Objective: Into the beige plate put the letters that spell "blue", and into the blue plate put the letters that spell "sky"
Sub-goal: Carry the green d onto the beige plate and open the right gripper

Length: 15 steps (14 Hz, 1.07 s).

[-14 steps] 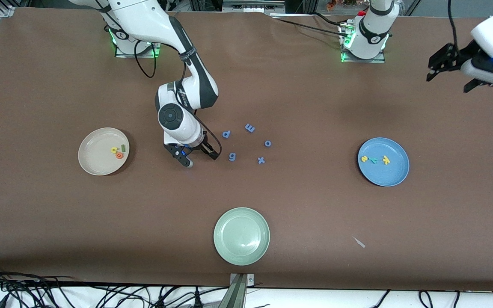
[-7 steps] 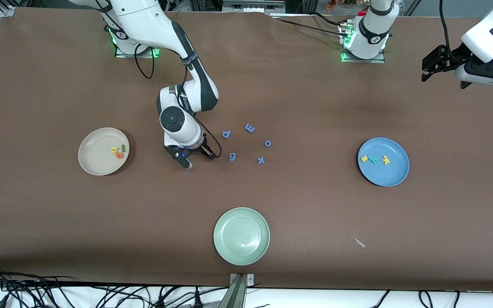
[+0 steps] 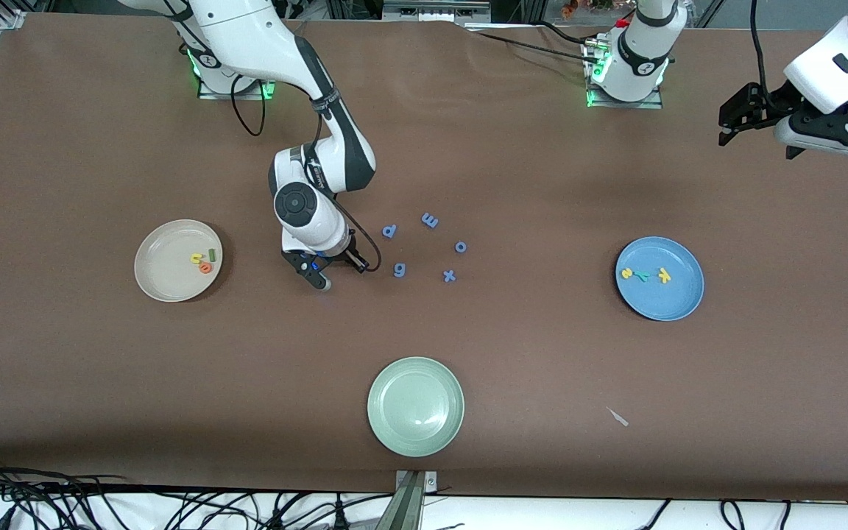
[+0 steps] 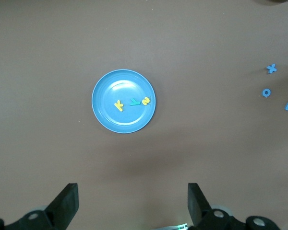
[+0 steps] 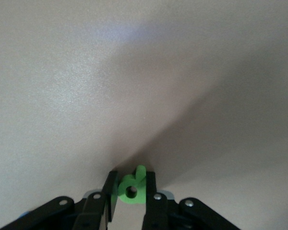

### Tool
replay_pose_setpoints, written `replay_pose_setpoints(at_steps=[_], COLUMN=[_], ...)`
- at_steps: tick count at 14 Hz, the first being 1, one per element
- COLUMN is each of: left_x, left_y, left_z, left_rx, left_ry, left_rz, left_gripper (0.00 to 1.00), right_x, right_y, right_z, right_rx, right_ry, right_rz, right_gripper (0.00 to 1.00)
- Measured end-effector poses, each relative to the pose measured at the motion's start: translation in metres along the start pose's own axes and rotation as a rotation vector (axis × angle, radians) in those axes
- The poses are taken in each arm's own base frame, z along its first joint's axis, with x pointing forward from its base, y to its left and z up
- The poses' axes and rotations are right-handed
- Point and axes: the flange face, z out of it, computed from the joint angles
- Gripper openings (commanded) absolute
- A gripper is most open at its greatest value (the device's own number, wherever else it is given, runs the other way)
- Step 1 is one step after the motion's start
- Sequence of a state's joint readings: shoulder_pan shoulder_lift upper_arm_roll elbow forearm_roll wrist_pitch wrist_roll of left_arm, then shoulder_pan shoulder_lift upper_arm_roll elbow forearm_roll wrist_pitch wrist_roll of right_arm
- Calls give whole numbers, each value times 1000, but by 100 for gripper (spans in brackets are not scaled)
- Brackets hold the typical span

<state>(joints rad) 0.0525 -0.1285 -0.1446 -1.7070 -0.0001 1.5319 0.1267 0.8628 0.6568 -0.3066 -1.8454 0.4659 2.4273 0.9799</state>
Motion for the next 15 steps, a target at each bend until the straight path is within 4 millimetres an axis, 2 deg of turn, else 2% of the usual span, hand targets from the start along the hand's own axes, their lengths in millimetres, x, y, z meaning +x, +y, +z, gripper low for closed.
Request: replay_pose_setpoints(at_steps=[3,4,6,8,10,12,13,14,15], left_x=[6,6,6,6,6,6,6,6,6], left_y=[-1,-2,-2,-1,-1,-1,-1,-1,-1], left_z=[3,3,3,2,2,2,2,2,2], left_rx=[-3,-4,-3,-3,-3,-3,-3,-3,-3], left_ry=[-6,-8,-8,-7,-7,-7,-7,-7,-7], left_rz=[-11,-22,-40,-74,-105,-115,-118,-118,-119], left_gripper=[100,100,100,100,100,100,100,100,100], right_x=[3,12,46,96,148,192,207,217,223], right_y=[-1,1,16,46,94,148,171,187,198], right_z=[-4,-10,-31,-64,-90,-99,-98,-97,-93], right_rx=[-13,-33,-87,-113,-131,-145,-152,-159,-166], right_ry=[-9,-17,-50,-75,-110,-134,-144,-153,-160], right_rz=[-66,-106,-240,-379,-525,-633,-658,-663,-655], right_gripper=[0,0,0,0,0,0,0,2,9])
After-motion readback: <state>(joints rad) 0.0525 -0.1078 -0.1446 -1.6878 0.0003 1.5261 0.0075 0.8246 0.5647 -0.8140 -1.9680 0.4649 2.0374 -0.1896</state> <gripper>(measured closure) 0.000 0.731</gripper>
